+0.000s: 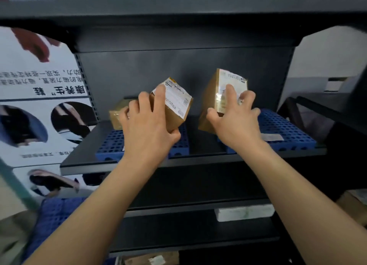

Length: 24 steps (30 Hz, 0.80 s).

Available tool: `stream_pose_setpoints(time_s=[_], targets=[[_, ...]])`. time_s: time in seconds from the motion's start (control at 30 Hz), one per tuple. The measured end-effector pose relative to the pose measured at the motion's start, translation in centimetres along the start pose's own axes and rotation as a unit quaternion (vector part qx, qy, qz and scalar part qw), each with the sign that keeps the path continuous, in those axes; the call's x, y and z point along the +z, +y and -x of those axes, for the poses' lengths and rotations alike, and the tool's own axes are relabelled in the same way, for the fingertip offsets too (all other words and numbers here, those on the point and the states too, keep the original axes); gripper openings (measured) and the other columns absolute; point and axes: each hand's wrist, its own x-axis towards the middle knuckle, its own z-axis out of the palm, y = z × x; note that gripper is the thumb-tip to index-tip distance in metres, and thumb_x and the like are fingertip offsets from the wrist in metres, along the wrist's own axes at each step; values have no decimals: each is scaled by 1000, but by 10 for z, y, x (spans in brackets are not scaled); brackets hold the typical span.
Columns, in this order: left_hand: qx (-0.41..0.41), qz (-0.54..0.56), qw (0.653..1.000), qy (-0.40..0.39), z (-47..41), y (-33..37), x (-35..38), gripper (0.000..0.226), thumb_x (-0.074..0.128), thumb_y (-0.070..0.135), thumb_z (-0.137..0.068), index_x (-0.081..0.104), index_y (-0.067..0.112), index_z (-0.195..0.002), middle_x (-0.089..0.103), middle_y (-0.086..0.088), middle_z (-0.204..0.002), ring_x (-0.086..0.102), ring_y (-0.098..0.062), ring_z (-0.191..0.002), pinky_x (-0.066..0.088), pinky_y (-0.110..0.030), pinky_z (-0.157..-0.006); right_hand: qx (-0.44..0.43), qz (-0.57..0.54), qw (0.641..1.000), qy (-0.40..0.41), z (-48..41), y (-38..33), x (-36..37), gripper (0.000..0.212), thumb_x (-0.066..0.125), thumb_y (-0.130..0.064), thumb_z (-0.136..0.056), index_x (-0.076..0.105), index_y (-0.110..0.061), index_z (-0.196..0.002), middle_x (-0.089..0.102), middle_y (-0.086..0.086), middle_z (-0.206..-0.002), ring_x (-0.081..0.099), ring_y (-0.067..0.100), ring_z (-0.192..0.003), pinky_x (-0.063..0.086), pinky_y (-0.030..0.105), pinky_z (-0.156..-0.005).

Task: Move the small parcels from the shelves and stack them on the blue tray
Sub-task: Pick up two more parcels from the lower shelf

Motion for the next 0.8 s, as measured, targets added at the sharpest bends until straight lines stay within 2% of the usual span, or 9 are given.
stream_pose_setpoints(time_s=[0.13, 0.27, 0.4, 0.53, 0.67, 0.8], targets=[[8, -11, 1000, 18, -18, -42, 19, 99, 77, 38, -58, 26, 17, -141, 49, -10, -121, 48, -32, -106, 35, -47, -93, 0, -53, 998, -29, -21, -26, 33, 61, 47, -47, -91, 20, -31, -143, 17, 6, -139, 31, 43, -115, 35, 39, -76], [13, -12, 999, 28, -31, -73, 34, 107, 81, 31, -56, 22, 13, -144, 49, -10, -127, 47, -31, -111, 33, -47, -95, 34, -118, 990, -71, -39, -38, 59, 61, 44, -48, -92, 19, -32, -145, 17, 5, -139, 33, 43, -118, 38, 43, -91], [10, -23, 999, 30, -43, -94, 45, 103, 81, 25, -56, 26, 9, -141, 51, -10, -126, 46, -31, -111, 33, -50, -96, 59, -176, 977, -102, -58, -44, 83, 61, 41, -51, -94, 16, -33, -146, 16, 4, -138, 38, 37, -118, 38, 37, -89], [8, -43, 999, 7, -54, -103, 53, 99, 84, 26, -55, 32, 11, -138, 47, -7, -133, 44, -31, -117, 31, -52, -95, 112, -255, 951, -136, -81, -43, 101, 62, 35, -52, -96, 12, -30, -150, 11, 3, -146, 39, 31, -124, 34, 32, -90], [8, -60, 998, -4, -62, -101, 60, 95, 80, 22, -57, 31, 12, -138, 44, -7, -136, 41, -33, -119, 29, -52, -97, 123, -303, 931, -159, -102, -34, 116, 66, 35, -52, -97, 7, -29, -152, 4, 3, -153, 26, 27, -137, 27, 35, -108], [4, -90, 996, 0, -75, -95, 72, 93, 76, 21, -57, 32, 12, -139, 44, -7, -135, 42, -33, -117, 30, -51, -96, 132, -324, 919, -181, -127, -27, 135, 66, 35, -53, -96, 9, -31, -151, 8, 4, -152, 28, 26, -135, 32, 45, -111]])
